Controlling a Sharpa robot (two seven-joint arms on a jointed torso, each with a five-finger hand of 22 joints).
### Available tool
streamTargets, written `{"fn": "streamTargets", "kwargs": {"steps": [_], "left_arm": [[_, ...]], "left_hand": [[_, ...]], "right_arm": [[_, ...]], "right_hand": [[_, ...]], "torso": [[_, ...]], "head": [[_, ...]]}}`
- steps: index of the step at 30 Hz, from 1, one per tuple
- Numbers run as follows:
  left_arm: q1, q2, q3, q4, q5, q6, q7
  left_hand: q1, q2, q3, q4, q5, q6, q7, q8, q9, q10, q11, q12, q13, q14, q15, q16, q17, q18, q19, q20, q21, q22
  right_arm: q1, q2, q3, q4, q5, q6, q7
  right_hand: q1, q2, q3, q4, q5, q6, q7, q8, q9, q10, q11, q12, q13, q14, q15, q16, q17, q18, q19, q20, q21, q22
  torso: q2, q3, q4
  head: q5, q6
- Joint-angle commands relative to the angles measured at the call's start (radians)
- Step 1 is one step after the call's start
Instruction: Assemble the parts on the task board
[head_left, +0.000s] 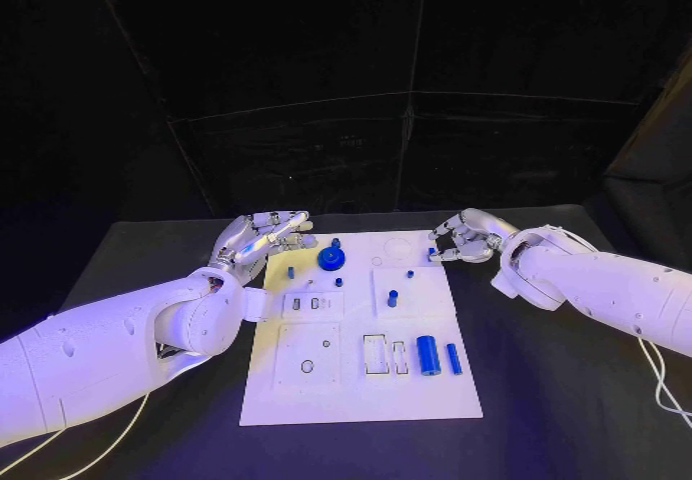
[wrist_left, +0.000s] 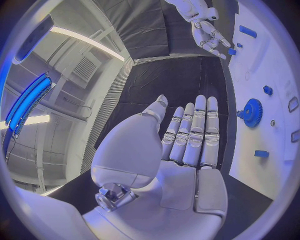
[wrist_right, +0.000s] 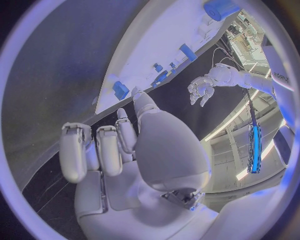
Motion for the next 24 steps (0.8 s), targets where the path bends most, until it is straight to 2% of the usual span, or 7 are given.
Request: {"fn": "streamTargets", "kwargs": {"steps": [1,24], "left_arm": [[0.001,0.001,0.001,0.001,-0.001,0.011,0.008],[0.001,0.0,0.001,-0.002,-0.001,0.008,0.004]], "left_hand": [[0.013,0.001,-0.001,-0.008,0.004,0.008,0.0,-0.004,-0.001,0.005,0.0,-0.007,-0.001,0.008,0.001,-0.006,0.001,0.006,0.007,-0.003,-0.004,-0.001],[0.016,0.001,0.001,-0.011,0.004,0.009,0.0,-0.005,-0.001,0.005,0.0,-0.008,-0.001,0.008,0.0,-0.007,0.001,0.006,0.007,-0.003,-0.004,-0.002]], "right_arm": [[-0.002,0.005,0.0,-0.001,-0.025,0.016,-0.037],[-0.009,0.029,0.0,-0.031,-0.03,0.024,-0.062]], "right_hand": [[0.005,0.009,-0.007,-0.004,0.007,0.013,-0.002,0.008,0.005,-0.003,-0.002,0.003,0.005,0.058,-0.002,-0.005,0.055,0.001,-0.007,0.003,-0.007,0.103],[0.013,0.043,0.001,-0.009,-0.004,0.069,-0.015,0.042,0.009,0.011,-0.014,0.016,0.02,0.059,-0.011,-0.005,0.059,0.0,-0.003,-0.005,-0.006,0.106]], "torso": [[0.0,-0.0009,0.0006],[0.0,-0.0007,-0.0008]], "head": [[-0.002,-0.001],[-0.003,-0.003]]}}
